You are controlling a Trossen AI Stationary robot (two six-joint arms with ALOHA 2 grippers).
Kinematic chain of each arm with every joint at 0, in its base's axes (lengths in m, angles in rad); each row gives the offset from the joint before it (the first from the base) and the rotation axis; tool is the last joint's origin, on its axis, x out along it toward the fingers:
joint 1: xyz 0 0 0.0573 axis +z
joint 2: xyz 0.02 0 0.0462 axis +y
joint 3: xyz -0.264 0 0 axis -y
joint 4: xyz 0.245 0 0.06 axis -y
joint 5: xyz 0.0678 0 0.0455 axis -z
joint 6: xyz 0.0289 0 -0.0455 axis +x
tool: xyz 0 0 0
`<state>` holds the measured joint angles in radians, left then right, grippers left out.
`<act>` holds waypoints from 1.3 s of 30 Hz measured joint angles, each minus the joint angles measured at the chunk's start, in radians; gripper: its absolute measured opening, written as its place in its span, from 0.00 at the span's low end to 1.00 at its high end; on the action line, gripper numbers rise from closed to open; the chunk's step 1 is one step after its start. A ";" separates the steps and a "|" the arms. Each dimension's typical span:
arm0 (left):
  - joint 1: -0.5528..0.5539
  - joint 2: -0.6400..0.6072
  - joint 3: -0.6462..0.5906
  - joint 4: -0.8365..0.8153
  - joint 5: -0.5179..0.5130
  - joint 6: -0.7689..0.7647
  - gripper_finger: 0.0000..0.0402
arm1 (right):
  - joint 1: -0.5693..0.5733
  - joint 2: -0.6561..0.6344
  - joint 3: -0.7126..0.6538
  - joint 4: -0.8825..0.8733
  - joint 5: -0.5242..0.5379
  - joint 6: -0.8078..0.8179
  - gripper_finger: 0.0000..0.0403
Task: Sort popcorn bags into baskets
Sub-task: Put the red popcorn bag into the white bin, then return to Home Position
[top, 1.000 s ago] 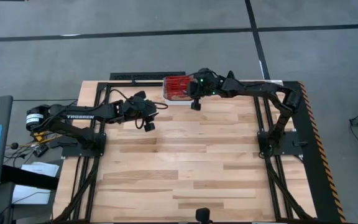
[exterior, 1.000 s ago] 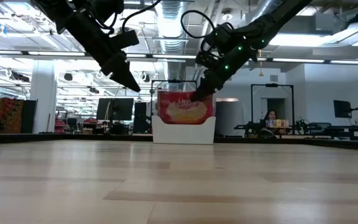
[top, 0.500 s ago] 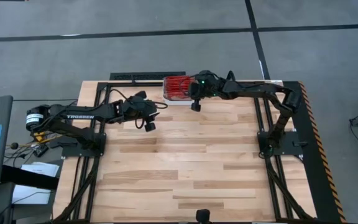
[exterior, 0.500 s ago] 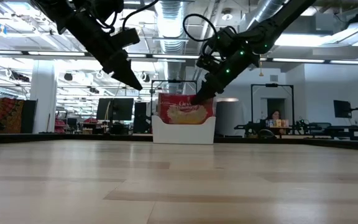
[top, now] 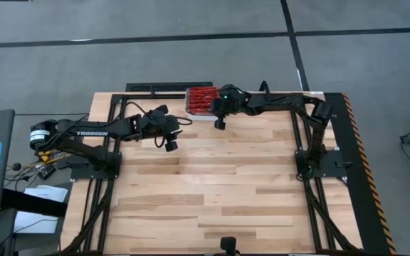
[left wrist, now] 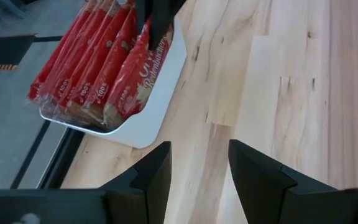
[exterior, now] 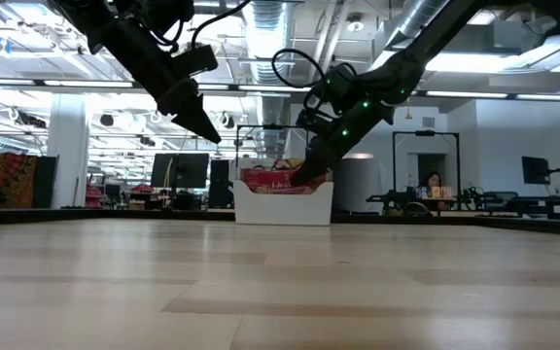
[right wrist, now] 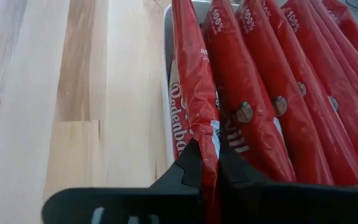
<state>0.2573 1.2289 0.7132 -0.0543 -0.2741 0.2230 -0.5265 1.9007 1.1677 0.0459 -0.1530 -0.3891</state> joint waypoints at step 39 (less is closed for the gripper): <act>-0.081 -0.107 -0.057 0.104 -0.039 -0.087 0.33 | 0.097 -0.499 -0.254 0.159 0.020 0.329 0.33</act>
<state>0.1758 1.1215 0.6563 0.0496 -0.3134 0.1363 -0.4297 1.4012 0.9141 0.2051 -0.1329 -0.0603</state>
